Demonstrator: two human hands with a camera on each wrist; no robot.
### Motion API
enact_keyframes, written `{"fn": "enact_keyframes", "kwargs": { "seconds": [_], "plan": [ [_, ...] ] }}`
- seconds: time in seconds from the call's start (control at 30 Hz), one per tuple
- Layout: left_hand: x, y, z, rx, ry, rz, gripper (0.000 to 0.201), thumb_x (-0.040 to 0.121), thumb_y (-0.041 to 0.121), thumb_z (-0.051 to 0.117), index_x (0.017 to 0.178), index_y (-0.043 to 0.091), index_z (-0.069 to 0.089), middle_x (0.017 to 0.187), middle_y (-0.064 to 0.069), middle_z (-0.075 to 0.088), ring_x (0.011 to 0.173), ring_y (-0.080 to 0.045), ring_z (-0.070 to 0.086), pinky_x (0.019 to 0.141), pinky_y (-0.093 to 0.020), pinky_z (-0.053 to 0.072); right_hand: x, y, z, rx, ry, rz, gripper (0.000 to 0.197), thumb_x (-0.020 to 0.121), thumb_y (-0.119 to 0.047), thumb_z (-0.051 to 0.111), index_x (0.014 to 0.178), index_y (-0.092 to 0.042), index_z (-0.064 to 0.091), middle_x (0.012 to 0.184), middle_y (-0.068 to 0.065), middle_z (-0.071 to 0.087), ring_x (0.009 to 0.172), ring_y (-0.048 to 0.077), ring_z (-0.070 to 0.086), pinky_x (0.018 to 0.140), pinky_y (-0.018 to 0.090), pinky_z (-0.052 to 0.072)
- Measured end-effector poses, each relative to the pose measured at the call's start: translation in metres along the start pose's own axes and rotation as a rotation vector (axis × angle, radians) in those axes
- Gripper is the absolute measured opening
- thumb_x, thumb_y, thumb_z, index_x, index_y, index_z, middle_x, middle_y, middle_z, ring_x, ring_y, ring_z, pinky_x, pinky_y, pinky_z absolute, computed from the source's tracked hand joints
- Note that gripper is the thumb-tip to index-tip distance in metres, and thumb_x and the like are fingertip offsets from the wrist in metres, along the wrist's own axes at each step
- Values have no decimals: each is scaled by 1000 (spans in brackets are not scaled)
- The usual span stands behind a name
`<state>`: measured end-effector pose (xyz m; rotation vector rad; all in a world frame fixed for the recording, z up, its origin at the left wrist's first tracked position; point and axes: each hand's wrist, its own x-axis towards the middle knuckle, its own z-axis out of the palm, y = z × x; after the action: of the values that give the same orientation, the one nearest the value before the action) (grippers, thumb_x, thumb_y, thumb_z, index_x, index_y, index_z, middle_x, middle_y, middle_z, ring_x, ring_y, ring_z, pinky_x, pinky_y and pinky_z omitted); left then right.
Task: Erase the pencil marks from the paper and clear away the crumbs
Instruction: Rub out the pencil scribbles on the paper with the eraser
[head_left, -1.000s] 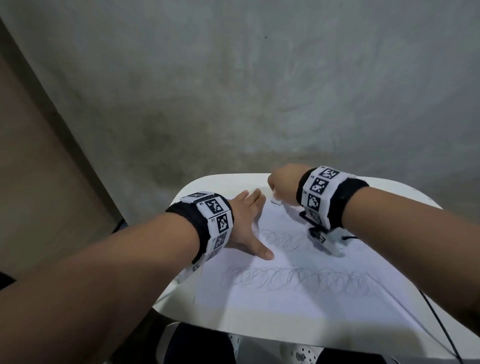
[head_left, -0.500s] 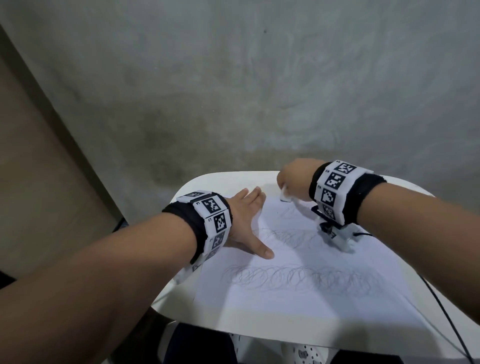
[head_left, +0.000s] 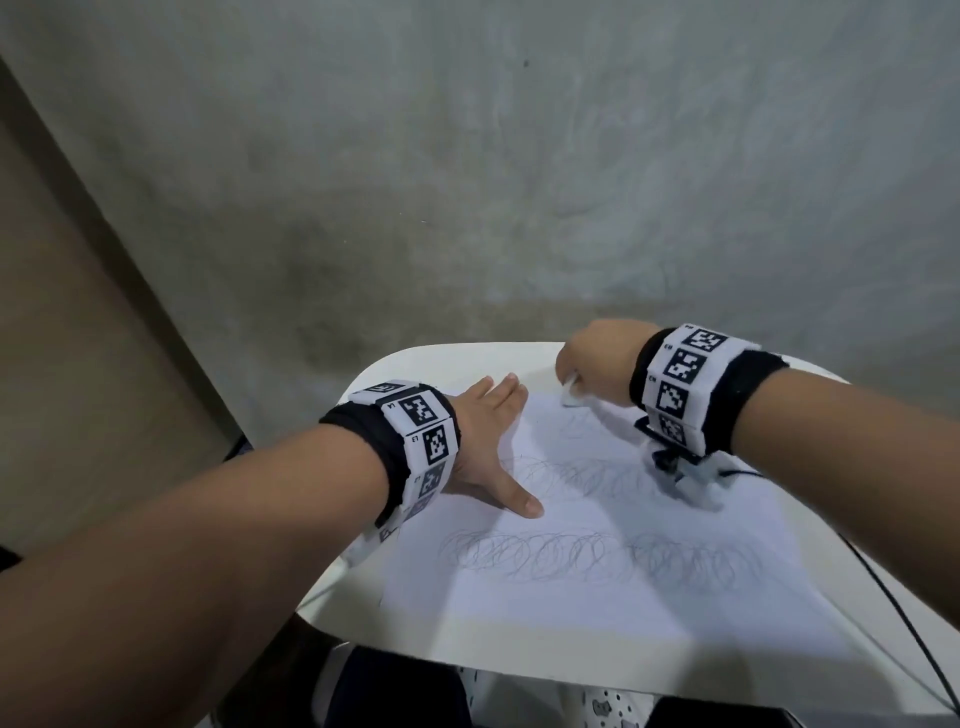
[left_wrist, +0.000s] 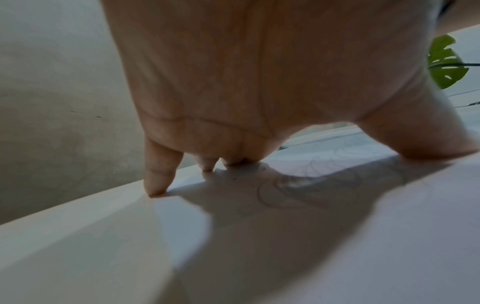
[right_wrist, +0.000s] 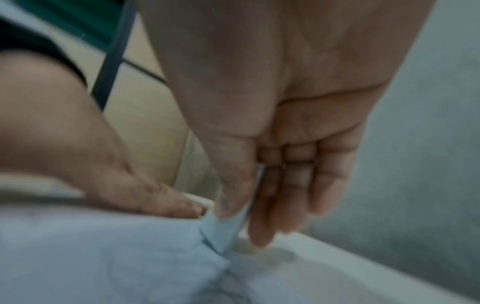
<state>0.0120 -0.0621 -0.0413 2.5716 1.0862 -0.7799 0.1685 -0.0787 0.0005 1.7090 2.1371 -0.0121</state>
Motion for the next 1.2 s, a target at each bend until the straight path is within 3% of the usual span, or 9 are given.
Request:
{"fn": "enact_keyframes", "kwargs": {
  "seconds": [0.17, 0.27, 0.63, 0.7, 0.8, 0.87, 0.97, 1.1, 1.2],
  "plan": [
    [-1, 1, 0, 4, 8, 6, 132, 72, 77, 62, 152, 18, -25, 159, 4, -30, 147, -16, -26, 119, -41, -2, -4, -17, 5, -12, -72, -59, 14, 85, -17, 57, 72, -12, 60, 75, 4, 60, 72, 25, 51, 61, 27, 41],
    [-1, 0, 1, 10, 8, 2, 132, 72, 79, 60, 152, 18, -25, 159, 4, -31, 147, -17, -25, 119, -43, -2, -1, 4, 2, -42, -57, 76, 18, 88, -18, 52, 78, -8, 63, 81, 7, 65, 72, 26, 55, 68, 30, 49],
    [-3, 2, -1, 27, -5, -6, 132, 73, 79, 60, 151, 16, -26, 159, 2, -32, 147, -17, -26, 119, -42, -3, 0, -17, 7, -85, -107, 83, 11, 88, -20, 57, 87, -12, 65, 70, -3, 57, 74, 21, 57, 57, 23, 41],
    [-2, 2, -1, 31, -9, -4, 132, 73, 79, 60, 151, 16, -26, 158, 2, -32, 147, -17, -26, 119, -42, -3, 3, -19, 11, -78, -137, 70, 16, 89, -23, 57, 90, -10, 65, 77, -2, 62, 80, 22, 60, 56, 21, 40],
    [-2, 1, -1, 22, 4, -1, 132, 72, 79, 60, 152, 17, -25, 159, 3, -32, 147, -17, -26, 119, -44, -3, 5, -1, 10, -92, -92, 147, 22, 90, -23, 56, 106, -12, 66, 100, 3, 67, 95, 24, 64, 74, 28, 48],
    [-3, 3, -2, 26, 0, -5, 131, 74, 77, 61, 152, 17, -24, 159, 2, -31, 147, -17, -26, 119, -41, -3, 1, -13, 11, -99, -64, 133, 24, 91, -23, 55, 111, -14, 64, 109, 4, 65, 104, 25, 63, 75, 30, 45],
    [-4, 4, -2, 26, -2, -7, 131, 74, 76, 62, 152, 18, -26, 159, 3, -32, 146, -16, -26, 119, -39, -2, 0, -21, 15, -7, -72, 93, 20, 88, -23, 56, 104, -15, 66, 100, 5, 67, 93, 27, 65, 70, 29, 45],
    [-4, 3, -3, 20, -3, -2, 128, 74, 78, 60, 154, 15, -18, 159, 3, -32, 146, -17, -27, 118, -40, -5, 6, -5, 11, -81, -74, 195, 12, 82, -26, 63, 80, -15, 59, 84, -3, 65, 74, 20, 56, 62, 26, 50],
    [-3, 3, -3, 15, -8, -1, 122, 73, 78, 61, 157, 14, 0, 158, 2, -34, 146, -18, -28, 119, -41, -4, -2, -22, 6, -8, -102, 92, 16, 90, -23, 56, 95, -13, 67, 85, -2, 61, 84, 25, 61, 66, 28, 45]
  ]
}}
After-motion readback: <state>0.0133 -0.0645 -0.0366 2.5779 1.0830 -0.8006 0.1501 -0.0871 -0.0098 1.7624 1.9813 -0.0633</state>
